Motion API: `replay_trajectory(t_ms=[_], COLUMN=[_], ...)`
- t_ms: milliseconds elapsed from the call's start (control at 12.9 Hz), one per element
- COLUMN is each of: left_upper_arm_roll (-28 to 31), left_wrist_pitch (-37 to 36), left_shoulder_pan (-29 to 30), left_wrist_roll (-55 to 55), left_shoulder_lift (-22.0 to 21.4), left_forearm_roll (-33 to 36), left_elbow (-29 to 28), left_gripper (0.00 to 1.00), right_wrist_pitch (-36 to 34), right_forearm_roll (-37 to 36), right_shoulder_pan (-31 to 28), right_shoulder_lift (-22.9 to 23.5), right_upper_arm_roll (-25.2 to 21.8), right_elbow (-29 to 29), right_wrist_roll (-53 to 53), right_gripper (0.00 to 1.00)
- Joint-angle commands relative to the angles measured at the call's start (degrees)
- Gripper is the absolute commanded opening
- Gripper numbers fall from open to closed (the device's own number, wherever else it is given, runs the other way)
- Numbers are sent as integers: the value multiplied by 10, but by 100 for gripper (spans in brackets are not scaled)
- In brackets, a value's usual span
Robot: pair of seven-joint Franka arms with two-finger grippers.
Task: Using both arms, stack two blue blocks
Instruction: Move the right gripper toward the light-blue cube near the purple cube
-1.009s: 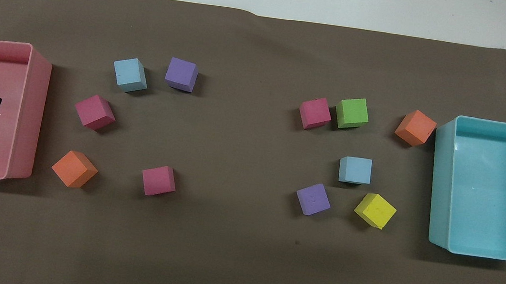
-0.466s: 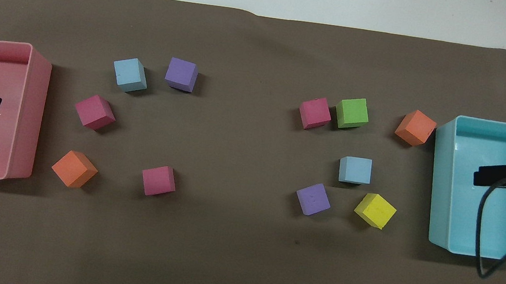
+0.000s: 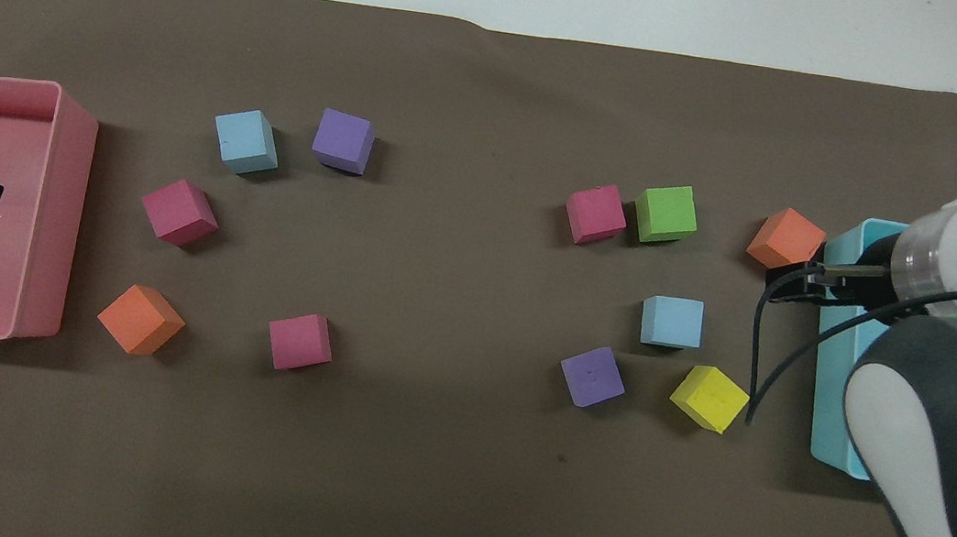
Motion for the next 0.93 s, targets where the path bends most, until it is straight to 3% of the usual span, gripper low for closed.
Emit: replay_trajectory(t_ms=[0, 621, 854], left_upper_arm_roll=[0, 0, 0], left_wrist_pitch=[-8, -8, -8], left_shoulder_pan=[1, 1, 1], left_wrist_roll=[3, 3, 3], left_shoulder_lift=[-8, -8, -8], left_forearm_roll=[3, 3, 3], left_elbow=[-2, -2, -2], left_gripper=[100, 100, 100], right_wrist_pitch=[67, 212, 228], right_forearm_roll=[3, 25, 26], right_shoulder_pan=[14, 38, 40], right_shoulder_lift=[-1, 36, 49], right_upper_arm_roll=[0, 1, 1], right_elbow=[-62, -154, -163], right_wrist_roll=[27, 21, 21], right_gripper=[100, 100, 100])
